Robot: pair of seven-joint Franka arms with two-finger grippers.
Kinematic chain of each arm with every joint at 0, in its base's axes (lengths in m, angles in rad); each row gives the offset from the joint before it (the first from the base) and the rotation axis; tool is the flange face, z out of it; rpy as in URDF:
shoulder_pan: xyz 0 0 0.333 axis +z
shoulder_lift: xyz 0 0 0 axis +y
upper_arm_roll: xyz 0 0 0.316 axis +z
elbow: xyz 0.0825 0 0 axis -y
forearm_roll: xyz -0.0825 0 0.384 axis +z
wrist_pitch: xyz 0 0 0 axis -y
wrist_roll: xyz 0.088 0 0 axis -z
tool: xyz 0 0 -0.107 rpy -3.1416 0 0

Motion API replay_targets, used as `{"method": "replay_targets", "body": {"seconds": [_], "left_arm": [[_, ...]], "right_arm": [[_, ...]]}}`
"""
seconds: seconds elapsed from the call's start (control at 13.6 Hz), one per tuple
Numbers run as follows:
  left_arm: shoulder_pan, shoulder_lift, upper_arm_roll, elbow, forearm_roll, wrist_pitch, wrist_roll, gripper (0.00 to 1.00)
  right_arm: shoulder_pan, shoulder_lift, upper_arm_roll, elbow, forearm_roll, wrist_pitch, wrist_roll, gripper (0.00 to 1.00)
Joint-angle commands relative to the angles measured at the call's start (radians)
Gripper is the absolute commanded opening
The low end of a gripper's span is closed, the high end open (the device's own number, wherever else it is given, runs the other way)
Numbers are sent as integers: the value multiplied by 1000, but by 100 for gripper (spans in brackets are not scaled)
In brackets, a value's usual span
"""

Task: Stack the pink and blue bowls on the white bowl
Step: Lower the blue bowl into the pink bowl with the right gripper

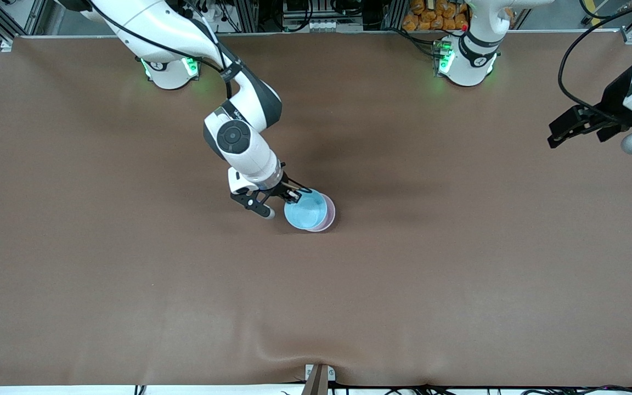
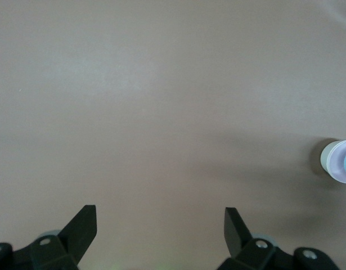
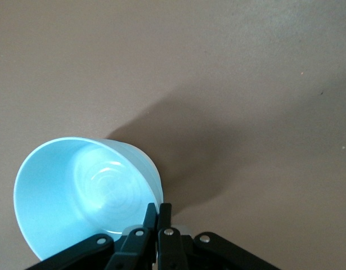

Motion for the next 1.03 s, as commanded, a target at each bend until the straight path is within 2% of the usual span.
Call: {"method": "replay_targets", "body": {"seconds": [0.0, 0.37, 0.59, 0.96], "left_arm": [[97, -79, -68, -61, -12, -10, 31, 100], [105, -93, -86, -68, -9, 8, 49, 100], [105, -90, -123, -68, 17, 8, 51, 100], [108, -87, -125, -70, 21, 1, 52, 100]], "right_arm": [[8, 8, -9, 30, -18, -7, 37, 0], [22, 15, -9, 30, -15, 19, 65, 0], [33, 16, -9, 30, -14, 21, 70, 0], [42, 28, -9, 33, -15, 22, 77, 0]]}}
